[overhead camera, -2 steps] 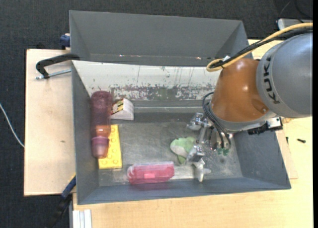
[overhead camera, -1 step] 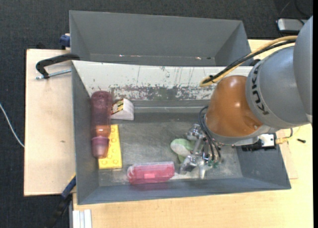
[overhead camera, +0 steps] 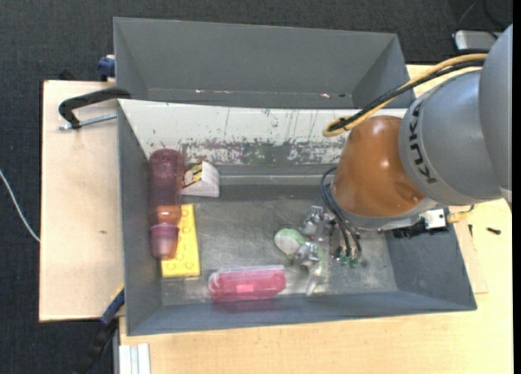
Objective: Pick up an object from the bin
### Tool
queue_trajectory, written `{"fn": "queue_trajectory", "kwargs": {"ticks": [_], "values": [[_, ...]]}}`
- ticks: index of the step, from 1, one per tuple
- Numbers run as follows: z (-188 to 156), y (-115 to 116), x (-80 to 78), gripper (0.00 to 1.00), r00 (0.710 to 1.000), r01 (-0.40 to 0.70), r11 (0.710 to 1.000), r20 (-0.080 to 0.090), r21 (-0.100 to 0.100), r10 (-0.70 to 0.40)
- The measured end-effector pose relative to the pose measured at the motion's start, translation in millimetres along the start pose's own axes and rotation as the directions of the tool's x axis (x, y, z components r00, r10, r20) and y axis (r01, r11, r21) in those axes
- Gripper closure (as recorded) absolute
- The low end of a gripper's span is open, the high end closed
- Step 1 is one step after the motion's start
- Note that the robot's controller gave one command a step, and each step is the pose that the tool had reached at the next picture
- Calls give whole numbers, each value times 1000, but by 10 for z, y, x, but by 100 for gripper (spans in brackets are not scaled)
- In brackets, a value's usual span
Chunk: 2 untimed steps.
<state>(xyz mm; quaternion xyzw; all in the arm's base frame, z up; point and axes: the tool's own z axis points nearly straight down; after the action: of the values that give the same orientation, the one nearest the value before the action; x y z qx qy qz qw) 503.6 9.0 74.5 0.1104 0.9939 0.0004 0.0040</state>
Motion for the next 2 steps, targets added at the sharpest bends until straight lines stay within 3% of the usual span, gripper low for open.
{"fn": "queue_trajectory", "kwargs": {"ticks": [2], "values": [[-4,0,-1,100,1000,0,1000,0,0,0]]}}
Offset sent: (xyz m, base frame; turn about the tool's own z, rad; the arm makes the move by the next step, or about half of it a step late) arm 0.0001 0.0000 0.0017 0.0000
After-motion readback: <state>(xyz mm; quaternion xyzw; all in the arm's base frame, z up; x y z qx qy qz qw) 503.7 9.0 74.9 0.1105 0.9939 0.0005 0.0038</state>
